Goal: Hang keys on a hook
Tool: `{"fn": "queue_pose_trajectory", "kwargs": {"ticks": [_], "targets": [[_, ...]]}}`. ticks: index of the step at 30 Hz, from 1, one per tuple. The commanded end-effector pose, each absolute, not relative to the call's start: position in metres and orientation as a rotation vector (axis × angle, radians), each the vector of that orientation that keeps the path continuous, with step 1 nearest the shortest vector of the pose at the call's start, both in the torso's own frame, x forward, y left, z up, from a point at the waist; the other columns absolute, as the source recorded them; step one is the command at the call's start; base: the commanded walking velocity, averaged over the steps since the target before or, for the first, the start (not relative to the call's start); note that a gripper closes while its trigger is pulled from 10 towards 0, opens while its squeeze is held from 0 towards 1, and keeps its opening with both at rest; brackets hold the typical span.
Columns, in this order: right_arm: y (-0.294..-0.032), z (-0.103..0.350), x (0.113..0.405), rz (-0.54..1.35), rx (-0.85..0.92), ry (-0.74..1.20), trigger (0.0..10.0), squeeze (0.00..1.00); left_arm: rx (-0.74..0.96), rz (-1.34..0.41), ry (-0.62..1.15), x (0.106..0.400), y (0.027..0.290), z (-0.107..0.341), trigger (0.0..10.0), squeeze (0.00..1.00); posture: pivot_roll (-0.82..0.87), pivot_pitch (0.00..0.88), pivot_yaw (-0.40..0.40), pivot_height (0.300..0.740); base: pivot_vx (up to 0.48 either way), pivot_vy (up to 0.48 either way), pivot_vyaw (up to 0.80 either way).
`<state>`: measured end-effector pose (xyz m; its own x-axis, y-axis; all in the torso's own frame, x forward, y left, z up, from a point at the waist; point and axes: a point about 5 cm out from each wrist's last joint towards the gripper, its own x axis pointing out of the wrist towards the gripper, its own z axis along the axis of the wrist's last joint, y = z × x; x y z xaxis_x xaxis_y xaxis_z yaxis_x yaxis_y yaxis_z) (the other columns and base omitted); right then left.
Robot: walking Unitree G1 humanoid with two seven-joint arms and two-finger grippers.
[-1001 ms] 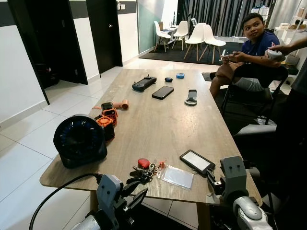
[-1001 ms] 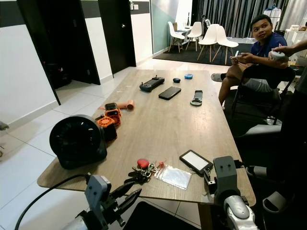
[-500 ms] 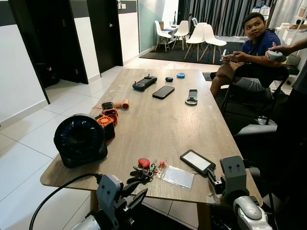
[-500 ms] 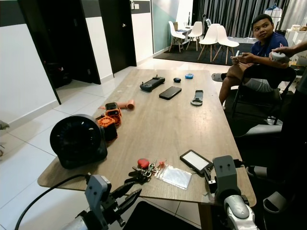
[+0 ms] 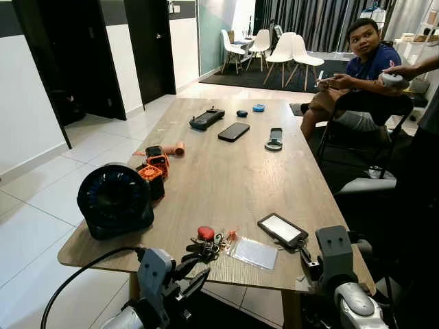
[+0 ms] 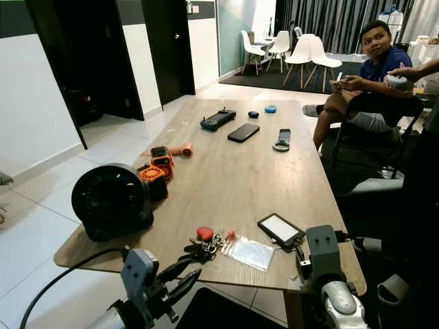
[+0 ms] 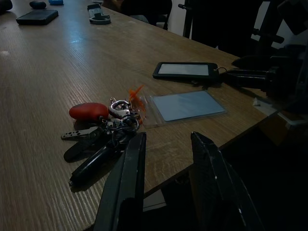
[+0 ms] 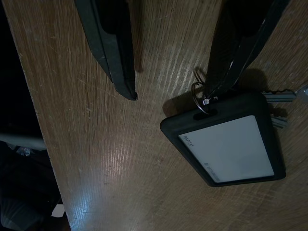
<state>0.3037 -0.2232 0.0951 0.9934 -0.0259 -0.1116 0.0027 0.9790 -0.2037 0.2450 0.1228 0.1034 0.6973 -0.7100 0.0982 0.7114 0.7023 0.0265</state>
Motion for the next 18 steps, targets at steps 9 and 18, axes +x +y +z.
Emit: {"fn": "queue_pose_trajectory", "kwargs": {"ticks": [9, 18], "targets": [[-0.2235, 0.0900, 0.3043, -0.022, -0.193, 0.139, 6.8, 0.00, 0.038, -0.782, -0.088, 0.2461, 0.1285, 0.1024, 10.0, 0.00, 0.04, 0.075, 0.021, 0.740, 0.000, 0.000, 0.00], [-0.2254, 0.0913, 0.3042, -0.031, -0.183, 0.131, 0.0, 0.00, 0.046, -0.775, -0.087, 0.2483, 0.1291, 0.1022, 10.0, 0.00, 0.04, 0.072, 0.025, 0.740, 0.000, 0.000, 0.00]]}}
